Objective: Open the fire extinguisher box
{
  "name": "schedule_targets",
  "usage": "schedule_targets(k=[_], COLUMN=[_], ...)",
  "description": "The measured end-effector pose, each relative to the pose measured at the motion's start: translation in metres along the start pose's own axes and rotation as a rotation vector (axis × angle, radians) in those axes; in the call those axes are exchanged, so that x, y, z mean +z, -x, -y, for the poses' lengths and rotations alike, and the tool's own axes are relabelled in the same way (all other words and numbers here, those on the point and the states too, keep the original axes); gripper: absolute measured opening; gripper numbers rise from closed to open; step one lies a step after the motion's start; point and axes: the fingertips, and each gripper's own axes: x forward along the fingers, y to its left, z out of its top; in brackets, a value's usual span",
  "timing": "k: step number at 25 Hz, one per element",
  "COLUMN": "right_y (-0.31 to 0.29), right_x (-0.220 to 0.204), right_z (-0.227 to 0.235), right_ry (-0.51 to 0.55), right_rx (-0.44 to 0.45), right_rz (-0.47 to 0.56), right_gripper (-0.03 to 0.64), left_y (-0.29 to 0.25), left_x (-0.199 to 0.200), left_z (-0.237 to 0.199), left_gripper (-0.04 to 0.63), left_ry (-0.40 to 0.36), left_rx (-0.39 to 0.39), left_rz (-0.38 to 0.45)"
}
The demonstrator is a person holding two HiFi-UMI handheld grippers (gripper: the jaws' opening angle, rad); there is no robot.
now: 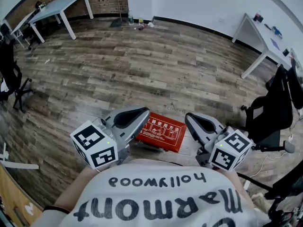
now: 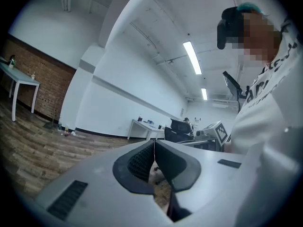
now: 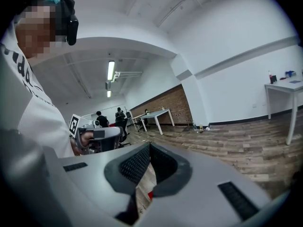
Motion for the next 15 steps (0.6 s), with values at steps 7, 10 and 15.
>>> schedule_targets(k=[7, 10, 15], right_y=[0.0016, 0.0042, 0.0061], right_x=[0.0042, 0.0043, 0.0019], right_z=[-0.009, -0.0079, -0.0087], right_ry=[0.041, 0.042, 0.04], right_rx=[0.016, 0.018, 0.019], right_rz=[0.032, 0.036, 0.027], right_gripper=[0.009, 0.009, 0.009], left_y=[0.006, 0.0057, 0.0066], left_x=[-0.0012, -0.001, -0.0008], left_z=[0.0004, 0.0027, 0.0039], left_gripper=[0.009, 0.009, 0.009], left_ry=[-0.001, -0.004, 0.0], left_rx=[0.007, 0.011, 0.018], left_rz=[0.016, 0.016, 0.014])
